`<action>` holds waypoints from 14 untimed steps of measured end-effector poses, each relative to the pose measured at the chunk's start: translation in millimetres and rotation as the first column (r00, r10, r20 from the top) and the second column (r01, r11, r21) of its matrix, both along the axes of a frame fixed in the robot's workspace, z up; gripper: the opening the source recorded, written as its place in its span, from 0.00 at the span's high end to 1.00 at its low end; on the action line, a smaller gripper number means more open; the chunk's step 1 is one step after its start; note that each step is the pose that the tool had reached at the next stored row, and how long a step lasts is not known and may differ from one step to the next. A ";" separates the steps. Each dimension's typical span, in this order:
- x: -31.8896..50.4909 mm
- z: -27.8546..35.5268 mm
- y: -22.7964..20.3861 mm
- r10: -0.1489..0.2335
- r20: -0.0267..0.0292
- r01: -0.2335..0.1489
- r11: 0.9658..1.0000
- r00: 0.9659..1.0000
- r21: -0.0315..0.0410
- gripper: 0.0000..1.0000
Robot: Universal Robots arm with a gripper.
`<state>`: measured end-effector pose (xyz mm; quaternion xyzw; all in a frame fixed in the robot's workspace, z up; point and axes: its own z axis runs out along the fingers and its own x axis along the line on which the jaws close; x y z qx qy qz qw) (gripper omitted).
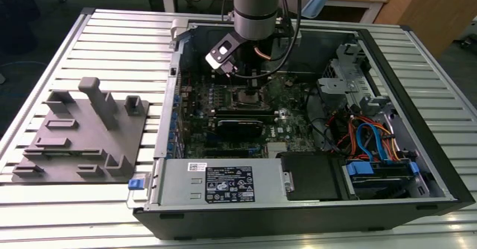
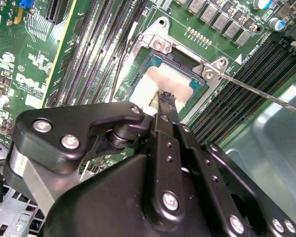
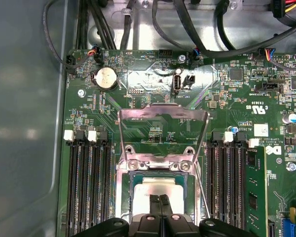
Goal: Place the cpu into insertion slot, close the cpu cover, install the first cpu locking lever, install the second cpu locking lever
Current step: 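Close the cpu cover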
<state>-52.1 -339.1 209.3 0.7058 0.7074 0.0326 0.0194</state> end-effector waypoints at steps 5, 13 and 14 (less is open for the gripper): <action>0.1 0.0 -0.1 0.000 -0.012 0.000 1.000 1.000 0.000 0.90; 0.1 8.2 0.0 0.000 -0.012 0.000 1.000 1.000 0.000 0.90; 0.1 9.8 0.0 0.000 -0.012 0.000 1.000 1.000 0.000 0.90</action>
